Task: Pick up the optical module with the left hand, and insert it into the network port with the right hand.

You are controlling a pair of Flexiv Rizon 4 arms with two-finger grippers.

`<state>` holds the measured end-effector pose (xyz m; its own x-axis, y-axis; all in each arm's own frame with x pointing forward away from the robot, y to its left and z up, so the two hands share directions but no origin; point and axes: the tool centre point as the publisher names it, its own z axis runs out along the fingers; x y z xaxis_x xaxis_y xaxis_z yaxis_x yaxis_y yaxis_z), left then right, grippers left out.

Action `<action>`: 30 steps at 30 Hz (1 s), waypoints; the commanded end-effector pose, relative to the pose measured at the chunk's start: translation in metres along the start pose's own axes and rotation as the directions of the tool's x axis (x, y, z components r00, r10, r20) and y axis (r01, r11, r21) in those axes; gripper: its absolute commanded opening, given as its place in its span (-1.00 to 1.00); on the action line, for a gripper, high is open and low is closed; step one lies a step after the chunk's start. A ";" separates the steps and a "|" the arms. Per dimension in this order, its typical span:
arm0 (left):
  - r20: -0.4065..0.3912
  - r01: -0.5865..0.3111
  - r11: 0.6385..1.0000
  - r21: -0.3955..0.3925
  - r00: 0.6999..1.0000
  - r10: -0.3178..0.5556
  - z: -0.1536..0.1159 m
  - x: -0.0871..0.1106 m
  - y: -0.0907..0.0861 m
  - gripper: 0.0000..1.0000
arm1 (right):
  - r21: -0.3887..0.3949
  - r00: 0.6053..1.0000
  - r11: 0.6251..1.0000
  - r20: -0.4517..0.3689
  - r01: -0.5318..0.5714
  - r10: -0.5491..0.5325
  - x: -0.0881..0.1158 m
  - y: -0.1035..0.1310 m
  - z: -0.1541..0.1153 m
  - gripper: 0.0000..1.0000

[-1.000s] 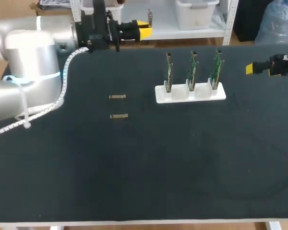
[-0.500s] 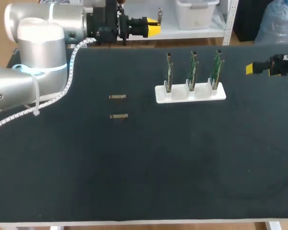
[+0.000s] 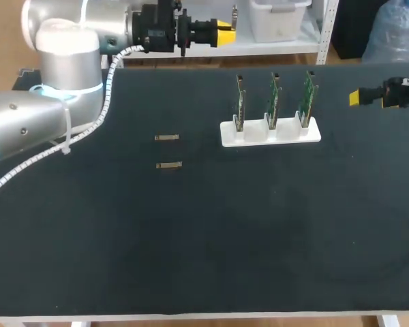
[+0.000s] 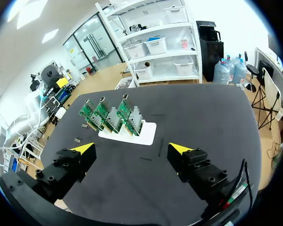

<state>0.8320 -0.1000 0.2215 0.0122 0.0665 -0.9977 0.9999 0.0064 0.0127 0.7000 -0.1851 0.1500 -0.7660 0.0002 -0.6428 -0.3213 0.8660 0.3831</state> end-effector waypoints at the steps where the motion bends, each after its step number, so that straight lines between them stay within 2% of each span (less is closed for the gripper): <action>1: 0.016 0.011 1.000 -0.011 1.000 -0.011 0.003 0.001 0.002 -1.00 | 0.000 1.000 1.000 0.000 0.000 0.000 0.000 0.000 0.000 1.00; 16: 0.008 0.032 0.997 -0.071 0.999 -0.031 0.000 0.006 -0.006 -1.00 | 0.000 1.000 1.000 0.000 0.000 0.000 0.000 0.000 0.000 1.00; 30: 0.042 0.067 0.991 -0.115 0.997 -0.063 0.000 0.003 -0.003 -1.00 | 0.000 1.000 1.000 0.000 0.000 0.000 0.000 0.000 0.000 1.00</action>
<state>0.8343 -0.0995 0.2196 -0.0530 0.0294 -0.9982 0.9942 0.0957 -0.0500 0.7000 -0.1851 0.1500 -0.7660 0.0002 -0.6428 -0.3213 0.8660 0.3831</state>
